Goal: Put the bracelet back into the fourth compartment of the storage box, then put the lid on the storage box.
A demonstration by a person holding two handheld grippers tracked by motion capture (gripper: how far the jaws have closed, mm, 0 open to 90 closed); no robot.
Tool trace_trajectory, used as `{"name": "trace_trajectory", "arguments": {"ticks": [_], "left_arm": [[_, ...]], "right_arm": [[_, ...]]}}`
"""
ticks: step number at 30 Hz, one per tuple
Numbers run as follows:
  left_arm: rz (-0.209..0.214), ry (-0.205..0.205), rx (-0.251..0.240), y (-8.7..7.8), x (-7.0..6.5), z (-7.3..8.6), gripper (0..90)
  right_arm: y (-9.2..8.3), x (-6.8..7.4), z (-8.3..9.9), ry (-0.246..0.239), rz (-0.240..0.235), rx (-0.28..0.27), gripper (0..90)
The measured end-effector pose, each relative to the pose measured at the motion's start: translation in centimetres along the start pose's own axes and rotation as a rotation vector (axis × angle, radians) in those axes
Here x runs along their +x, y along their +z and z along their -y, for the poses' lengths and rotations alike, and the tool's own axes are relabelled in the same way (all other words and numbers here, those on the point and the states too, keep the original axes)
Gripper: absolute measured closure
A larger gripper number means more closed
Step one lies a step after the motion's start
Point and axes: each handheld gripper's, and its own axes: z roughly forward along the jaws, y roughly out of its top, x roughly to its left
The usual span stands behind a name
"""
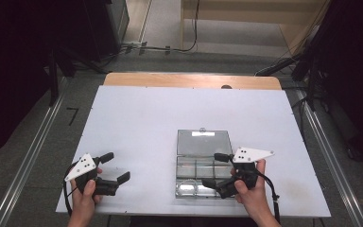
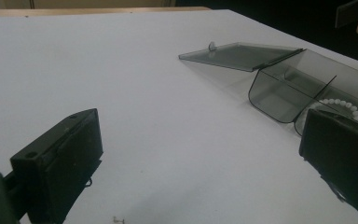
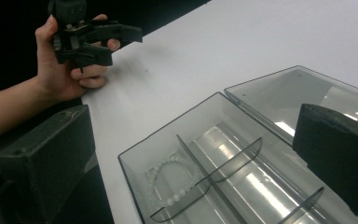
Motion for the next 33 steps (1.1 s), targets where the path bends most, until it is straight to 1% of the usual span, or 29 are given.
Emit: {"name": "trace_trajectory", "arguments": {"ticks": [2, 4, 6, 10, 16, 17, 19, 20, 26, 30, 33], "left_arm": [[0.003, -0.002, -0.004, 0.0, -0.1, 0.0, 0.0], [0.008, -0.001, 0.001, 0.1, -0.2, -0.1, 0.0], [0.024, 0.000, 0.009, 0.2, -0.3, -0.2, 0.0], [0.037, 0.005, 0.002, 0.5, -0.7, -0.5, 0.0], [0.042, 0.012, 0.006, 0.6, -1.1, -0.6, 0.0], [0.044, 0.011, 0.004, 0.6, -1.1, -0.6, 0.0], [0.066, -0.020, -0.021, 0.5, -1.2, -0.8, 0.0], [0.072, -0.025, -0.029, 0.5, -1.3, -0.9, 0.0], [0.071, -0.021, -0.039, 0.5, -1.9, -1.5, 0.0], [0.073, -0.022, -0.046, 0.8, -2.2, -2.0, 0.0], [0.072, -0.013, -0.039, 1.1, -2.5, -2.5, 0.0]], "right_arm": [[-0.1, -0.2, -0.1, 0.003, 0.000, -0.001, 0.0], [-0.3, -0.5, -0.3, 0.002, 0.012, -0.006, 0.0], [-0.5, -0.7, -0.4, 0.007, 0.014, -0.008, 0.0], [-1.2, -1.4, -0.8, 0.021, 0.042, -0.023, 0.0], [-2.1, -2.6, -1.4, 0.037, 0.061, -0.045, 0.0], [-2.2, -2.7, -1.5, 0.038, 0.065, -0.049, 0.0], [-2.4, -3.1, -1.7, 0.036, 0.065, -0.056, 0.0], [-2.4, -3.3, -1.8, 0.033, 0.066, -0.056, 0.0], [-2.7, -4.4, -2.2, 0.044, 0.080, -0.067, 0.0], [-2.9, -5.0, -2.4, 0.049, 0.089, -0.075, 0.0], [-3.1, -5.5, -2.4, 0.059, 0.101, -0.080, 0.0]]}}
